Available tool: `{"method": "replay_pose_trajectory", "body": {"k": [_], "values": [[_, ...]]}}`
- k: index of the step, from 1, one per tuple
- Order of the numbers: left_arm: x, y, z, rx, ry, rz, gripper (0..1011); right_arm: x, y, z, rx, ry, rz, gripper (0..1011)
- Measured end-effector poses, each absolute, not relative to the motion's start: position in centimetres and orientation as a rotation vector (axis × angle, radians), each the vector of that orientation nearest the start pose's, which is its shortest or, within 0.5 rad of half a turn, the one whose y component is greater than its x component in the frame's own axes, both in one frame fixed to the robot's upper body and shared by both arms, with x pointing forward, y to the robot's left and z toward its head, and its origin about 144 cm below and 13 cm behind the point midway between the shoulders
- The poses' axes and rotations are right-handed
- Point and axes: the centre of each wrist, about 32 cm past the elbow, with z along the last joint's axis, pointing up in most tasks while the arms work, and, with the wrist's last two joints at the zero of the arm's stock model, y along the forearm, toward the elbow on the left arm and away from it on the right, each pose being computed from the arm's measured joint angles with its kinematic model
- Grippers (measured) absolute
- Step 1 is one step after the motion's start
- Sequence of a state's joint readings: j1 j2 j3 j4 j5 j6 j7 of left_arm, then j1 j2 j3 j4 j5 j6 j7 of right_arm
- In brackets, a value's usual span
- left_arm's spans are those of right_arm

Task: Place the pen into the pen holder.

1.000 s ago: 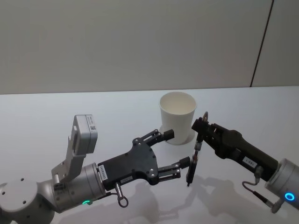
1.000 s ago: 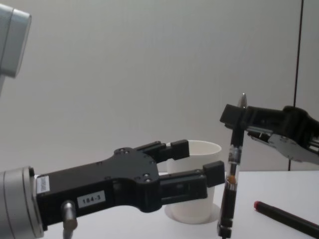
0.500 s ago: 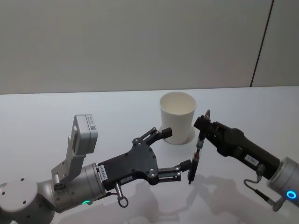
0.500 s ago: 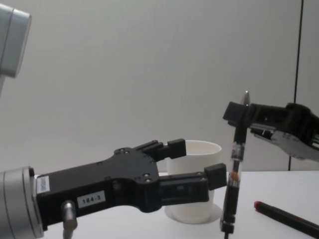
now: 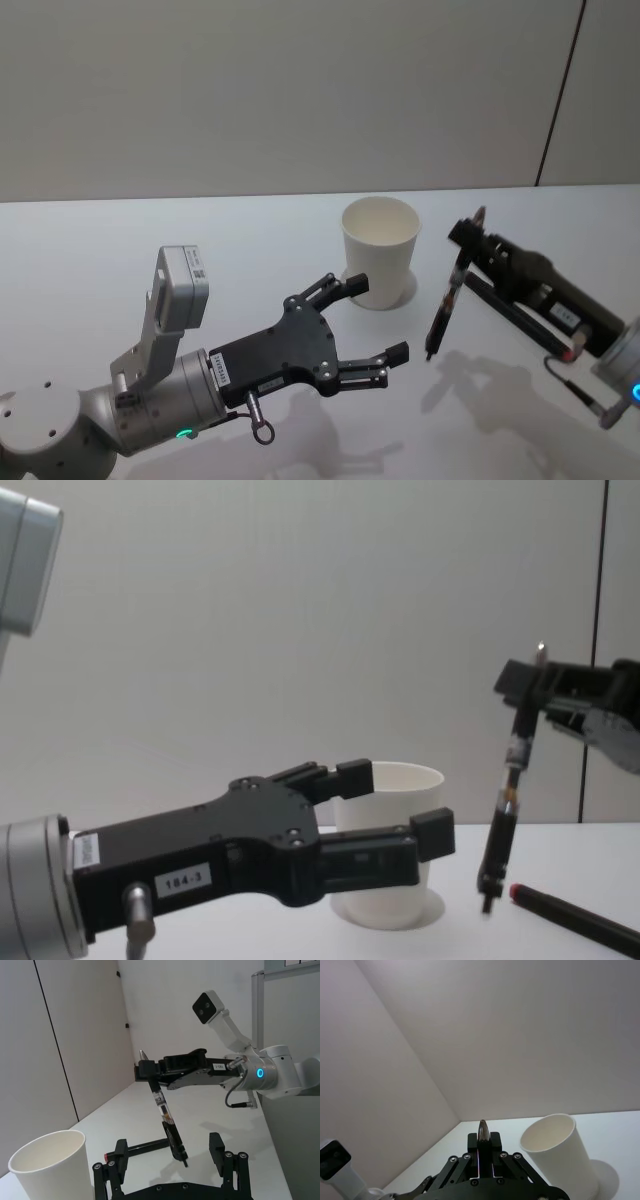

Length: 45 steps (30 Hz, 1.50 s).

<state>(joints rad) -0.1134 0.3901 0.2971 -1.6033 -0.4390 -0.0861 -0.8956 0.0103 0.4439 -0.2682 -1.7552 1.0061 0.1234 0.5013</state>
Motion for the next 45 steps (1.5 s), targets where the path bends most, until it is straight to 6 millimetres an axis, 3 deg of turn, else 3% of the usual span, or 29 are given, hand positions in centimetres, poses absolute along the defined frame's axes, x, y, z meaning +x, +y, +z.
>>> {"method": "replay_pose_trajectory", "body": {"k": [12,45], "values": [[47.7,24.8,117.6,-0.083,-0.086,0.389,1001,46.3,-25.8,119.8,0.474,0.405,-0.732,148],[47.7,24.8,117.6,-0.083,-0.086,0.389,1001,51.9,-24.6,122.9,0.677,0.428,-0.772,149]]}}
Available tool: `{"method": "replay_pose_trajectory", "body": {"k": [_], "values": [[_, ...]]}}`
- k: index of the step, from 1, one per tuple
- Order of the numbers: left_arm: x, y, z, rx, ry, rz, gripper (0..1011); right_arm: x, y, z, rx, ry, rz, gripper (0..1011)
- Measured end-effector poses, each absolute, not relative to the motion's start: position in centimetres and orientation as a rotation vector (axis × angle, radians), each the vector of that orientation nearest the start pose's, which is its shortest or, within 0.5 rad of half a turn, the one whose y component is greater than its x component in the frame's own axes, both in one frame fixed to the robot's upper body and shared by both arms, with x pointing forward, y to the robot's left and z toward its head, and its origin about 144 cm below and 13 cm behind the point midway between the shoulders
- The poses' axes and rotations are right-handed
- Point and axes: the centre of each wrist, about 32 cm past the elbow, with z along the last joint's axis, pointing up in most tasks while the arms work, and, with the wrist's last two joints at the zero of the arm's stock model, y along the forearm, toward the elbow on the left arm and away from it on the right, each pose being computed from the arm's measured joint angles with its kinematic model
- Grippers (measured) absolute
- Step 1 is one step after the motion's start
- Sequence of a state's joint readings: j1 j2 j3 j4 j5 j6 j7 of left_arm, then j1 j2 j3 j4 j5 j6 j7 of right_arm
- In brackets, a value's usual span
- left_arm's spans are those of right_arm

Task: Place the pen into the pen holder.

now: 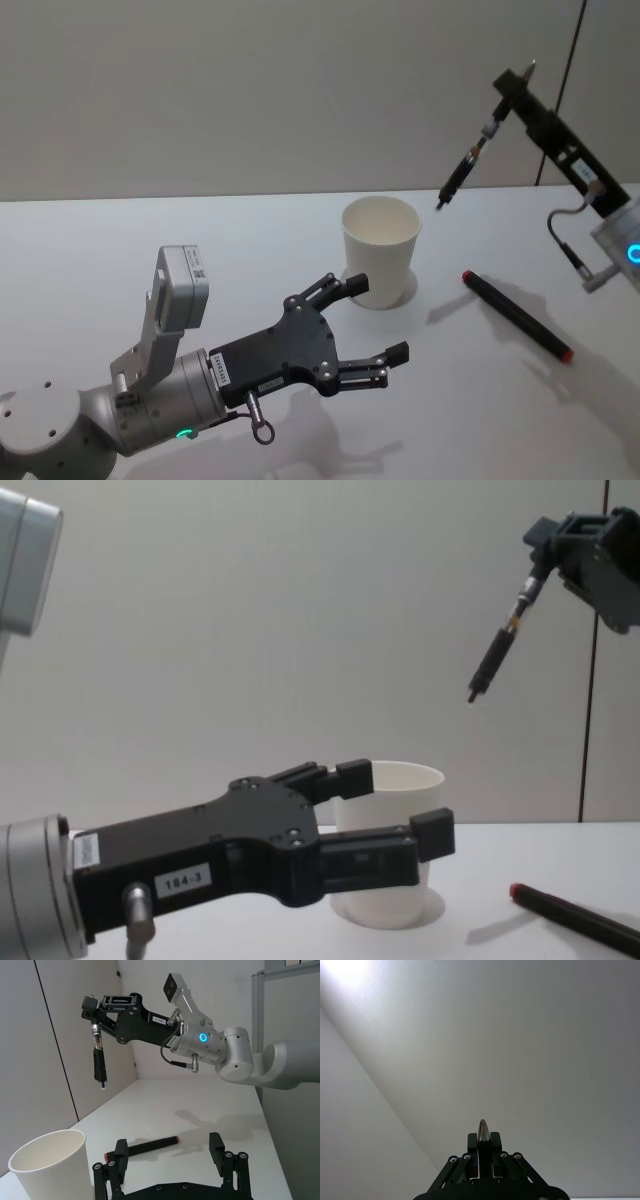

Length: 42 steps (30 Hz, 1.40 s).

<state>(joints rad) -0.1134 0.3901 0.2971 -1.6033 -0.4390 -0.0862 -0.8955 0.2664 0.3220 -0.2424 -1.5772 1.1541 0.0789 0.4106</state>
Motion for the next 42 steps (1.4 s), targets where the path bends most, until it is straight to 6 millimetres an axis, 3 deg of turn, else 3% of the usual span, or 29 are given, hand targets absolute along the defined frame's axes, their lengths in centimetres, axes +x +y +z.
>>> {"method": "replay_pose_trajectory", "body": {"k": [23,42], "values": [[47.7,24.8,117.6,-0.083,-0.086,0.389,1001,54.2,-24.0,123.5,0.649,0.366,-0.798,148],[47.7,24.8,117.6,-0.083,-0.086,0.389,1001,55.9,-21.1,122.9,0.495,0.192,-0.769,148]]}}
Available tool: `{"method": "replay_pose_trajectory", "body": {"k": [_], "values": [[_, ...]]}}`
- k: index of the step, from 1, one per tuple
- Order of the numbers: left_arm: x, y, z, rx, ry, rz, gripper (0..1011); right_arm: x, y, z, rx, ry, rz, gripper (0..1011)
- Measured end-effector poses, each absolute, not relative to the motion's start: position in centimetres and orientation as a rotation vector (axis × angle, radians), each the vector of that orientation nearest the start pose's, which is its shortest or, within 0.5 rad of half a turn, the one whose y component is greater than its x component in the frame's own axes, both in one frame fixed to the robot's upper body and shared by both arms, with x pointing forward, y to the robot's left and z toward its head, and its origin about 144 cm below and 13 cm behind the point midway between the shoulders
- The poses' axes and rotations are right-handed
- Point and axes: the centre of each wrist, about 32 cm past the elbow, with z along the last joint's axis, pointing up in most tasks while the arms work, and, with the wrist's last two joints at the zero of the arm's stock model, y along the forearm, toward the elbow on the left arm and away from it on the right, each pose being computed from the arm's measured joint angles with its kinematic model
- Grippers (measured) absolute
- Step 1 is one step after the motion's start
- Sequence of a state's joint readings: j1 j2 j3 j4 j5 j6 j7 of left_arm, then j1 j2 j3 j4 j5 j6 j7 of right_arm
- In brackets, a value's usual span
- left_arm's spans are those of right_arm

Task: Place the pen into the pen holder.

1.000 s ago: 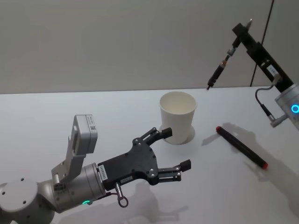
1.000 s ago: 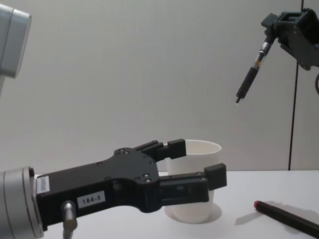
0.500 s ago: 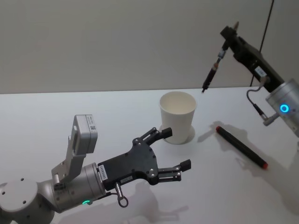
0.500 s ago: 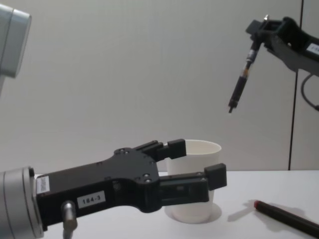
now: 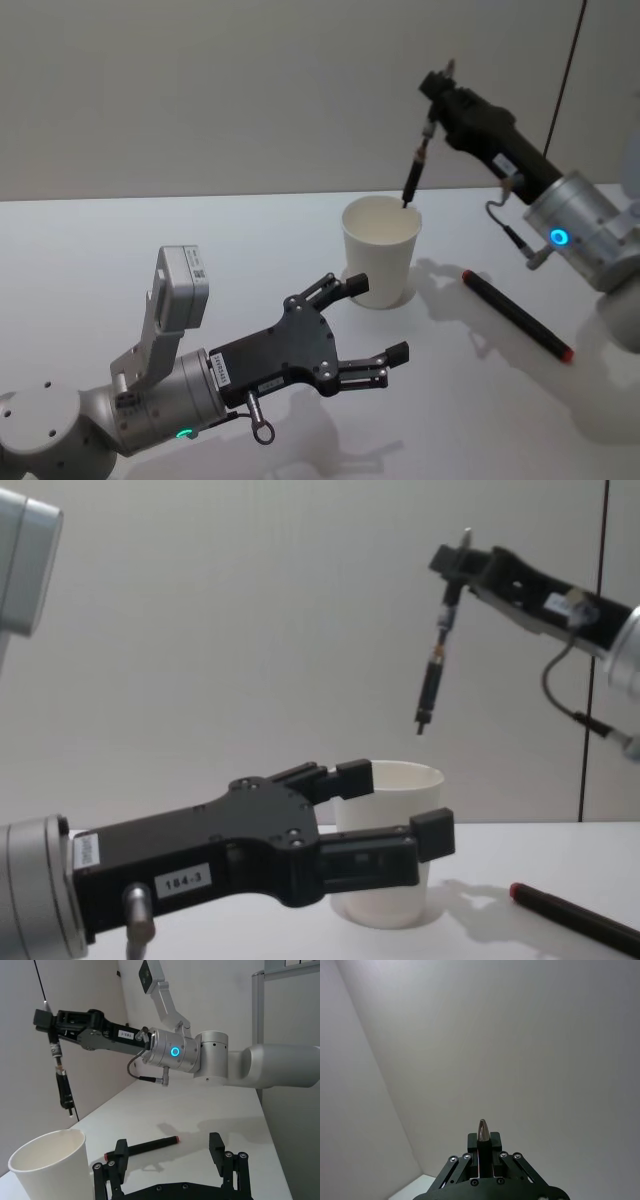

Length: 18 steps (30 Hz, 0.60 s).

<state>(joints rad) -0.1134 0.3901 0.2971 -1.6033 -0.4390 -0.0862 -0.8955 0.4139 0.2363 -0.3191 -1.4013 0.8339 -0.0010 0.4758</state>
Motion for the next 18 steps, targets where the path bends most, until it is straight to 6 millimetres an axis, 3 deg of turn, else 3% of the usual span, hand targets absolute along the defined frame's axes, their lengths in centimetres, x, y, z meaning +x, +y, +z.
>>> {"method": "replay_pose_trajectory", "body": {"k": [18], "values": [[47.7,24.8,117.6,-0.083,-0.086,0.389,1001,57.2,-18.4,121.7,0.36,0.074,-0.745,148]]}}
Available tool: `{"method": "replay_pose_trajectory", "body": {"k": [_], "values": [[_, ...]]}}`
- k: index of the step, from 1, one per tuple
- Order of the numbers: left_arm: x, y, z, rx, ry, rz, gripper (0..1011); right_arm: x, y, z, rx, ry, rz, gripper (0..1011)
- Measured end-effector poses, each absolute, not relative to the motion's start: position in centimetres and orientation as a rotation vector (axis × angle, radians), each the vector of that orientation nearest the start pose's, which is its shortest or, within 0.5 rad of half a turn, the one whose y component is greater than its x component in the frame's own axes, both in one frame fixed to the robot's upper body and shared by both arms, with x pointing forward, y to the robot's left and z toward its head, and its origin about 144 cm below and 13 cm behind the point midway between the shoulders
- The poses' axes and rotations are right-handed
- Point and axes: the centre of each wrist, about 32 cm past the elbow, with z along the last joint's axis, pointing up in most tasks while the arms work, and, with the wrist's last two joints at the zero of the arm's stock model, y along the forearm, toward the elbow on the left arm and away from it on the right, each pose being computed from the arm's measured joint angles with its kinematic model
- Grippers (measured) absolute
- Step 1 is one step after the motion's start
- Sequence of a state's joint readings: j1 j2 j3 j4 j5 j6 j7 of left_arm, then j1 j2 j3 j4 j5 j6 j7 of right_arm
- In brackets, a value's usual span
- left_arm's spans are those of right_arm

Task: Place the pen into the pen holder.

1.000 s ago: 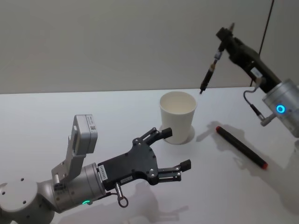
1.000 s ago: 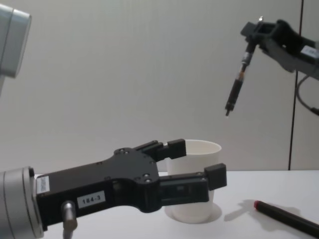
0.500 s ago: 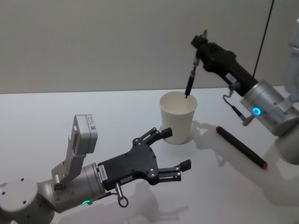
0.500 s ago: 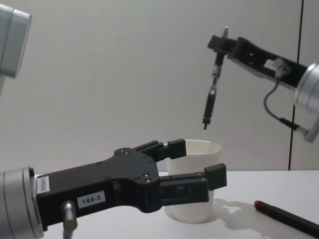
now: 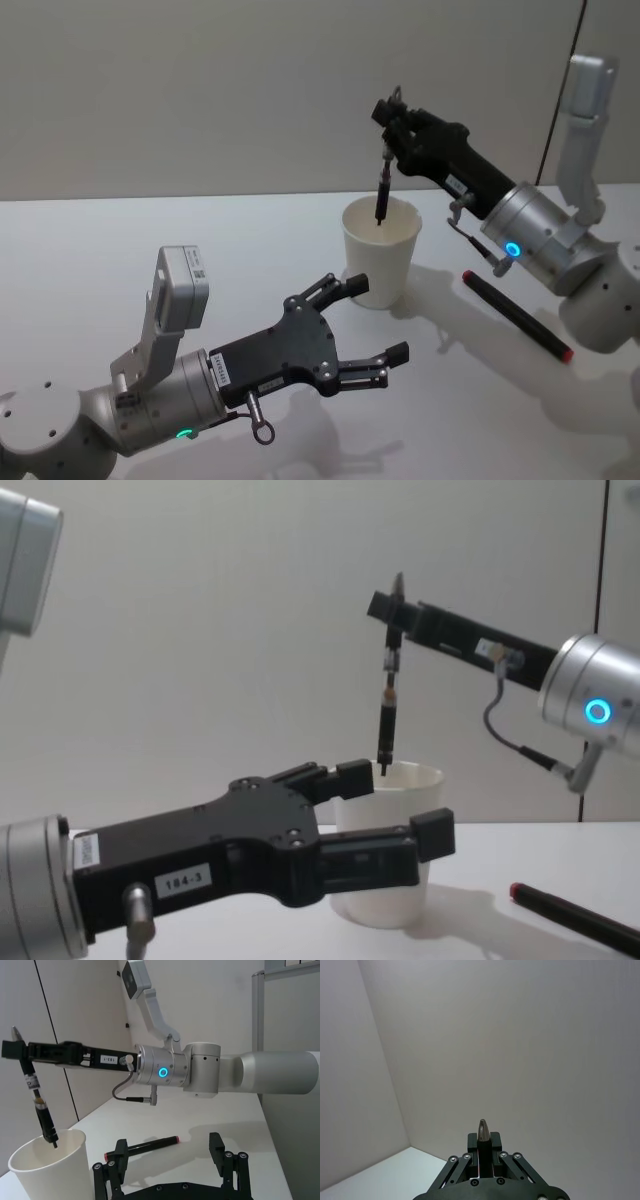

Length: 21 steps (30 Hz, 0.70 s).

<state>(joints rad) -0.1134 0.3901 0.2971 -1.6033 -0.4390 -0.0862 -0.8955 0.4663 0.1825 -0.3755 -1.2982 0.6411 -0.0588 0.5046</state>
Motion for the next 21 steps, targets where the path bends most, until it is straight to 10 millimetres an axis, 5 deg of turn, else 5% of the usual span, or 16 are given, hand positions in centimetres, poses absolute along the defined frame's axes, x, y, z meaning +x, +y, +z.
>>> {"method": "replay_pose_trajectory", "body": {"k": [4,21], "values": [[47.75,24.81,117.6,-0.083,-0.086,0.389,1001,57.22,-18.07,121.45,0.337,0.059,-0.75,153],[47.75,24.81,117.6,-0.083,-0.086,0.389,1001,57.36,-17.44,120.98,0.288,0.027,-0.758,682]]}}
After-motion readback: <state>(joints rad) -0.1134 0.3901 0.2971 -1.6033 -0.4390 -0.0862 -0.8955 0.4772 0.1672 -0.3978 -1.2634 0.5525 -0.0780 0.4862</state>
